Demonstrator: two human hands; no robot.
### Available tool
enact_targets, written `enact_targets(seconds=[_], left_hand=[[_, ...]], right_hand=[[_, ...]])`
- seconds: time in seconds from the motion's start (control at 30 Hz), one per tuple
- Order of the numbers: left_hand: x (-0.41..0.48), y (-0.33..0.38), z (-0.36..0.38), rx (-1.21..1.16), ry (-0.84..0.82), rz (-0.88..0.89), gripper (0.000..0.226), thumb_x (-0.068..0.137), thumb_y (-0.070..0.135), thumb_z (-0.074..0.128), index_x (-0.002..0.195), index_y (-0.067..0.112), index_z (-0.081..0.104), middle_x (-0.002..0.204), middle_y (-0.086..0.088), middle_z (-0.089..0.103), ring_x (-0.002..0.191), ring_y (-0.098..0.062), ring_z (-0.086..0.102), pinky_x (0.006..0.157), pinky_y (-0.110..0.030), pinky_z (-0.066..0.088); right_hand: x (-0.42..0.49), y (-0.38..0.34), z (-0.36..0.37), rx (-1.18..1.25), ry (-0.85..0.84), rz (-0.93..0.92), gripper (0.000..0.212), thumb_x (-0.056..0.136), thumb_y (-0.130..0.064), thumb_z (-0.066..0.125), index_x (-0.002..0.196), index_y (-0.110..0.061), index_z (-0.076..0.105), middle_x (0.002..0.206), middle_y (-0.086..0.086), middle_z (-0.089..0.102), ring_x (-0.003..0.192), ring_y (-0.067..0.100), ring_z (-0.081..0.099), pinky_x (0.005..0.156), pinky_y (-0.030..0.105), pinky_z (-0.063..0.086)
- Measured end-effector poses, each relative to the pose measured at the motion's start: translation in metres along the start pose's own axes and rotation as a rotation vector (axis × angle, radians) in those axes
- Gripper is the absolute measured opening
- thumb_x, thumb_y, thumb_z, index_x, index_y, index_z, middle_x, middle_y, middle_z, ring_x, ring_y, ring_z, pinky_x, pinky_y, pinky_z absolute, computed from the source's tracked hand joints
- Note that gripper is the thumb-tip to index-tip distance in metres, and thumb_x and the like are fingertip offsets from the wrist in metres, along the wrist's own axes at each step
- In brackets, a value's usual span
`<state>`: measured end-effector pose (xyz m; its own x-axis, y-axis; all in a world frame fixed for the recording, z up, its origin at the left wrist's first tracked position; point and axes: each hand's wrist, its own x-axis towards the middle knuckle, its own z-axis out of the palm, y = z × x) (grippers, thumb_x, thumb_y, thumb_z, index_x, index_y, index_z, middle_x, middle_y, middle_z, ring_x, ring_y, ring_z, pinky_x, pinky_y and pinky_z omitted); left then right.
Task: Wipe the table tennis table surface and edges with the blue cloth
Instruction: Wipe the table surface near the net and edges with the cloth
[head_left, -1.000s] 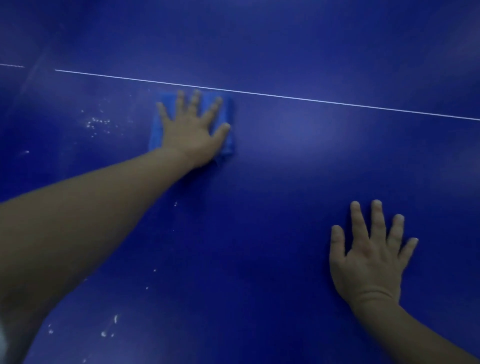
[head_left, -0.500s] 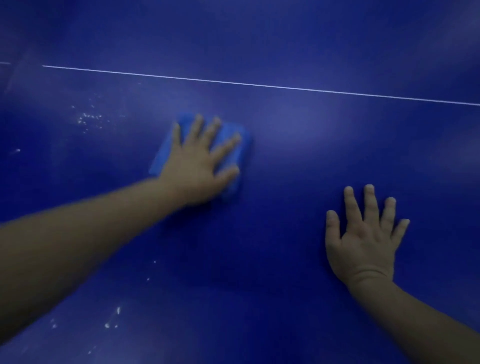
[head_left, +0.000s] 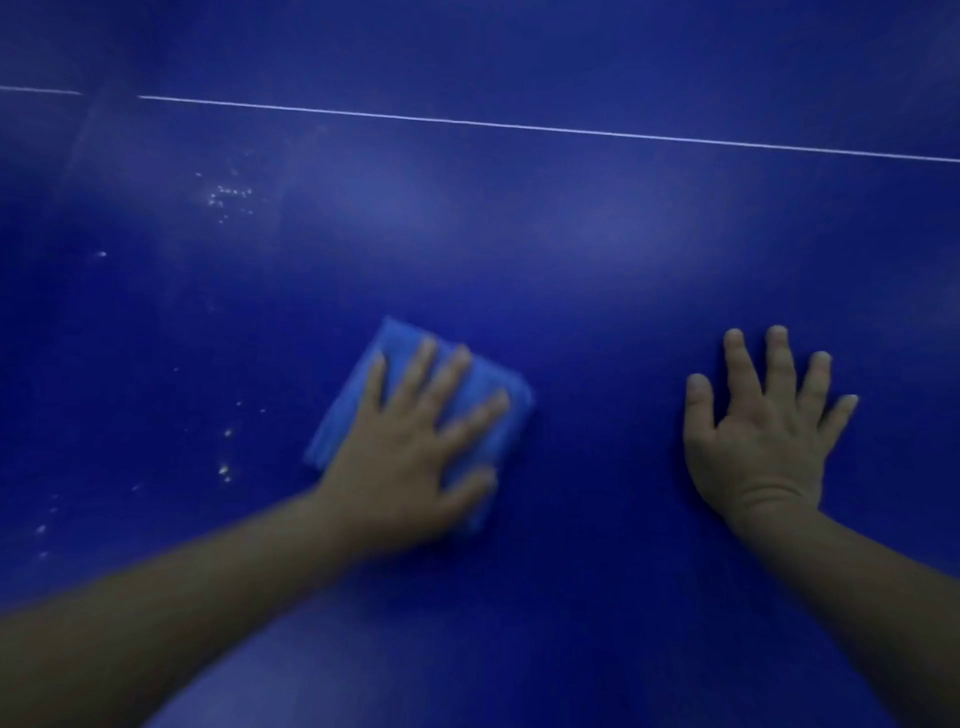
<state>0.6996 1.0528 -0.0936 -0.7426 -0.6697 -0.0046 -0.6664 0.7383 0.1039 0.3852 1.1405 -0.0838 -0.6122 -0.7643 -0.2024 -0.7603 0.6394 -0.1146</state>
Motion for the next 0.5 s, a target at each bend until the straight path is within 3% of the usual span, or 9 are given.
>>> enact_targets(seconds=[0.07, 0.13, 0.23, 0.3, 0.33, 0.43, 0.5], left_hand=[[-0.049, 0.011, -0.003, -0.003, -0.073, 0.178, 0.067, 0.095, 0.066, 0.04, 0.156, 0.041, 0.029, 0.167, -0.009, 0.021, 0.153, -0.038, 0.015, 0.117, -0.068, 0.01], [-0.04, -0.021, -0.008, 0.038, -0.063, 0.182, 0.067, 0.094, 0.065, 0.04, 0.156, 0.042, 0.027, 0.165, -0.011, 0.026, 0.153, -0.038, 0.019, 0.117, -0.067, 0.012], [0.022, -0.067, -0.02, 0.035, -0.051, -0.355, 0.074, 0.089, 0.071, 0.023, 0.156, 0.043, 0.012, 0.167, -0.01, 0.018, 0.154, -0.035, 0.01, 0.119, -0.065, 0.005], [0.041, -0.057, -0.017, 0.026, -0.06, -0.54, 0.076, 0.088, 0.073, 0.017, 0.158, 0.043, 0.012, 0.168, -0.009, 0.01, 0.155, -0.035, 0.002, 0.12, -0.064, 0.0], [0.036, -0.038, -0.012, 0.035, -0.039, -0.495, 0.076, 0.089, 0.072, 0.019, 0.158, 0.042, 0.014, 0.168, -0.01, 0.011, 0.155, -0.036, 0.002, 0.12, -0.064, 0.001], [-0.027, 0.027, 0.002, 0.0, 0.021, -0.111, 0.069, 0.094, 0.068, 0.032, 0.157, 0.041, 0.026, 0.166, -0.011, 0.021, 0.154, -0.038, 0.01, 0.118, -0.067, 0.008], [-0.064, 0.029, 0.001, 0.011, -0.023, -0.005, 0.066, 0.095, 0.066, 0.035, 0.156, 0.041, 0.029, 0.166, -0.009, 0.023, 0.154, -0.036, 0.013, 0.118, -0.067, 0.01]], right_hand=[[-0.001, 0.0, 0.001, -0.004, 0.005, -0.002, 0.067, 0.098, -0.062, 0.016, 0.159, -0.035, 0.013, 0.169, -0.001, 0.001, 0.154, 0.033, -0.007, 0.121, 0.06, -0.006], [0.0, 0.0, 0.002, 0.001, 0.017, -0.002, 0.064, 0.101, -0.06, 0.021, 0.159, -0.034, 0.014, 0.169, -0.001, 0.002, 0.154, 0.033, -0.006, 0.121, 0.061, -0.006], [0.001, 0.0, 0.003, -0.007, 0.021, -0.008, 0.063, 0.101, -0.059, 0.023, 0.159, -0.034, 0.015, 0.169, -0.001, 0.002, 0.154, 0.033, -0.006, 0.121, 0.06, -0.006], [0.001, 0.002, 0.003, -0.009, 0.025, -0.003, 0.063, 0.101, -0.059, 0.022, 0.159, -0.034, 0.015, 0.169, -0.002, 0.002, 0.154, 0.034, -0.005, 0.121, 0.06, -0.006], [0.001, 0.002, 0.003, -0.012, 0.027, -0.006, 0.064, 0.101, -0.06, 0.022, 0.159, -0.034, 0.015, 0.169, -0.002, 0.002, 0.154, 0.034, -0.005, 0.121, 0.06, -0.006], [0.002, 0.002, 0.004, -0.015, 0.031, -0.016, 0.065, 0.1, -0.062, 0.019, 0.159, -0.035, 0.013, 0.169, -0.002, 0.001, 0.154, 0.034, -0.006, 0.121, 0.06, -0.005], [0.001, 0.004, 0.005, -0.005, 0.039, -0.018, 0.065, 0.099, -0.062, 0.018, 0.159, -0.035, 0.013, 0.169, -0.002, 0.001, 0.154, 0.034, -0.007, 0.121, 0.061, -0.006]])
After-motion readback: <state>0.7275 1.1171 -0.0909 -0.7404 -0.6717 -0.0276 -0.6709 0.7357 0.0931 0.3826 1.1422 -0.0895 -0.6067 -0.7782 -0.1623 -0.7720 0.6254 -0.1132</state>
